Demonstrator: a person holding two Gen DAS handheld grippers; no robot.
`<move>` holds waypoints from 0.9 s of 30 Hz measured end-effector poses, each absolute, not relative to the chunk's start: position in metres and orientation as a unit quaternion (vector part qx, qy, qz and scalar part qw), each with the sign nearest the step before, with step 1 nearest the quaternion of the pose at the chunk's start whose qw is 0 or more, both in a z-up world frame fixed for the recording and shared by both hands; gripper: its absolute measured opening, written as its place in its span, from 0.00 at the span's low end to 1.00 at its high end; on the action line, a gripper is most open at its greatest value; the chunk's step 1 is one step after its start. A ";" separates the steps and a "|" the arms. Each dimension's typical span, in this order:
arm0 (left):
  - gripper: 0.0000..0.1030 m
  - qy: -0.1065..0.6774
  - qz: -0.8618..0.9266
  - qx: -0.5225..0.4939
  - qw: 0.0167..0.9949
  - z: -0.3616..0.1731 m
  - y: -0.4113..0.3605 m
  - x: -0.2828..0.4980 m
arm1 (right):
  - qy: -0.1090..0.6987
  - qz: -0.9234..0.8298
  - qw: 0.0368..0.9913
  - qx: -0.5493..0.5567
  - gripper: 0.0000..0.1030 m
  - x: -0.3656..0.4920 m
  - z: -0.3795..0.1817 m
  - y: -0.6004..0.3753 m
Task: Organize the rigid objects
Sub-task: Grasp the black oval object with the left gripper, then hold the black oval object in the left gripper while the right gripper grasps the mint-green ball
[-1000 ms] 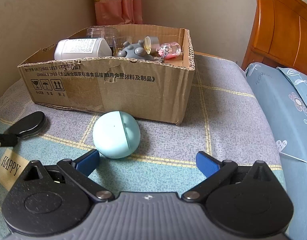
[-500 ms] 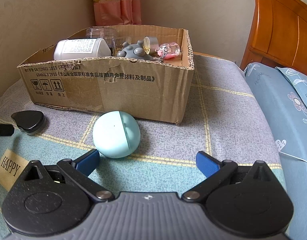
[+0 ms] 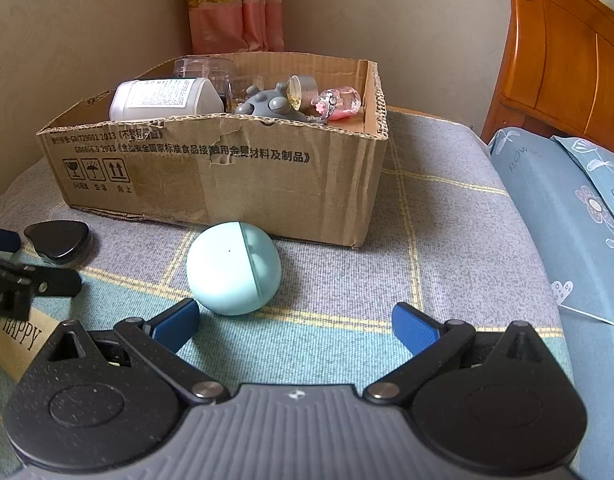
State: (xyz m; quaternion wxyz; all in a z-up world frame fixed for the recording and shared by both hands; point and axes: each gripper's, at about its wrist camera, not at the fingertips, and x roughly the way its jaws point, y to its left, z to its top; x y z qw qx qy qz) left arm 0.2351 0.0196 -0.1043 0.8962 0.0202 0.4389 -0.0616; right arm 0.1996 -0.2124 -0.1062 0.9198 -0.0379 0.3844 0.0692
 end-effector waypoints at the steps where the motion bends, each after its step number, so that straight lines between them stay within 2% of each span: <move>1: 0.99 0.437 -0.060 0.020 0.897 -0.104 0.019 0.237 | 0.384 0.070 0.920 -0.038 1.00 0.200 -0.106 -0.212; 27: 0.96 0.412 -0.081 0.026 0.907 -0.107 0.021 0.242 | 0.369 0.191 0.905 -0.089 1.00 0.234 -0.108 -0.182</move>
